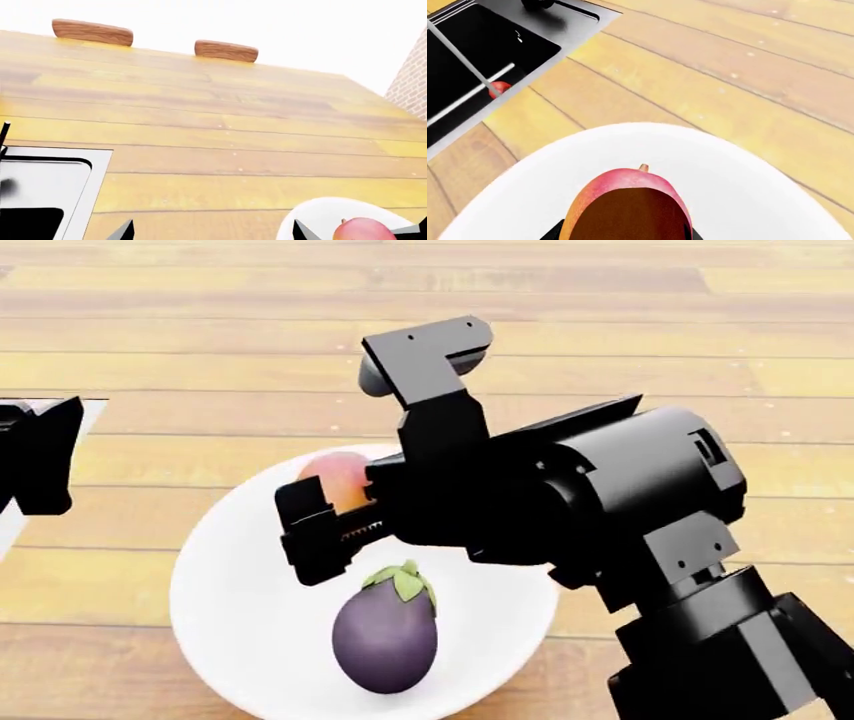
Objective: Pick the eggplants and mangos from the sink and place them in one bowl. Place the bell pepper in the other bowl. Then turn off the sink faucet.
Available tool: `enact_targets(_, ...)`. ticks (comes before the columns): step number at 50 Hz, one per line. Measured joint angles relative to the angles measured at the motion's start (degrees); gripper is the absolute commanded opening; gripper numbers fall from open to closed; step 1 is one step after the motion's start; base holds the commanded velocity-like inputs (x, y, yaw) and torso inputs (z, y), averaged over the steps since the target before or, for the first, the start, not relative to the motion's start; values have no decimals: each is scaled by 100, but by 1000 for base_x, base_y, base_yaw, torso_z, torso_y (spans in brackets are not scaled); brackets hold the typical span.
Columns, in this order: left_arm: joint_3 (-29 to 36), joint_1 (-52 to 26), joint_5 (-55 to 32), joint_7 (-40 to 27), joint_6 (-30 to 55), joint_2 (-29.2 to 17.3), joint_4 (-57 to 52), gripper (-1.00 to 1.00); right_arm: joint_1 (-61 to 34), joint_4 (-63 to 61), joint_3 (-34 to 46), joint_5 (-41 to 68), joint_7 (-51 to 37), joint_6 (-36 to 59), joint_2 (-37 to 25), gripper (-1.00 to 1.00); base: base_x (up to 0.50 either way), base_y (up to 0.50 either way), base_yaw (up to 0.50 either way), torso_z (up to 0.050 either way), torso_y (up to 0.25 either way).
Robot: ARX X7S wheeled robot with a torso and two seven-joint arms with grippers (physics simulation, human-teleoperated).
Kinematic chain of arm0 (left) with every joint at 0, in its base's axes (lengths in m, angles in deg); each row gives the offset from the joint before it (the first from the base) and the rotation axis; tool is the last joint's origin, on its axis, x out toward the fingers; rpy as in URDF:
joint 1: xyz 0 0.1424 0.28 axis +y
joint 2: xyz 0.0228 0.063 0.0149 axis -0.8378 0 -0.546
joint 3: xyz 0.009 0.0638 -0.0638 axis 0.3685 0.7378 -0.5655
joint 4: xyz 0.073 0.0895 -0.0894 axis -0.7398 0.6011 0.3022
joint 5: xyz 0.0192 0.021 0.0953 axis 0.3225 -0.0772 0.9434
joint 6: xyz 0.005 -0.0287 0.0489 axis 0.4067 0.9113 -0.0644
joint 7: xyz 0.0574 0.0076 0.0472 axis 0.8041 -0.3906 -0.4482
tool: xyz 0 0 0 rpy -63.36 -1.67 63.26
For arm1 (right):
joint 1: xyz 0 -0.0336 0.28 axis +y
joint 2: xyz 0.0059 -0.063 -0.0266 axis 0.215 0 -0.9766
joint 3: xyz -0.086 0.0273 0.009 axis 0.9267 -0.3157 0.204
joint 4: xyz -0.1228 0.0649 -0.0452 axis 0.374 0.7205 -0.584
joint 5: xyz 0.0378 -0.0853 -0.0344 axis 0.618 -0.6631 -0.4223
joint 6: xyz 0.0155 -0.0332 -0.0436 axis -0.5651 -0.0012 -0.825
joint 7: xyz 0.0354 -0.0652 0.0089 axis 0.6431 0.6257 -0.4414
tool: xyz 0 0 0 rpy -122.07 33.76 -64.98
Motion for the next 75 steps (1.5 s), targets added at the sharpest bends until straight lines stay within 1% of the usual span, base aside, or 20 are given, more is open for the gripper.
enact_targets(10, 16, 168, 114, 107, -88, 5, 21, 100, -11, 649, 217, -249, 322, -347, 246, -100, 0, 0, 0, 0, 0)
enact_targets(18, 22, 217, 164, 163, -126, 0, 45, 100, 51, 788, 299, -292, 388, -400, 308, -100, 0, 0, 0, 0, 1)
enact_targets(19, 23, 217, 168, 169, -128, 0, 49, 100, 54, 790, 299, -295, 387, -399, 310, 100, 0, 0, 0, 0, 0)
enact_targets(37, 56, 220, 210, 173, -159, 21, 49, 100, 24, 625, 243, -257, 276, -355, 247, 100, 0, 0, 0, 0, 0)
enact_targets(46, 77, 195, 215, 155, -160, 34, 50, 100, -145, 75, -93, -33, -157, -201, -4, 100, 0, 0, 0, 0, 0)
enact_targets(50, 105, 170, 243, 155, -158, 56, 55, 100, -87, -530, -437, 207, -557, -123, -276, 100, 0, 0, 0, 0, 0)
enact_targets(54, 136, 147, 277, 157, -160, 84, 39, 100, 183, -1439, -902, 460, -1054, -196, -679, 100, 0, 0, 0, 0, 0)
enact_targets(65, 261, 61, 540, 230, -220, 178, -184, 100, 1606, -4207, -2506, 1373, -2406, -604, -2071, 100, 0, 0, 0, 0, 0)
enact_targets(70, 284, 96, 687, 284, -296, 176, -390, 100, 2255, -5051, -3067, 1534, -2716, -832, -2549, 100, 0, 0, 0, 0, 0)
enact_targets(75, 266, 151, 730, 283, -360, 168, -503, 100, 2686, -5578, -3392, 1614, -2966, -945, -2857, 100, 0, 0, 0, 0, 0)
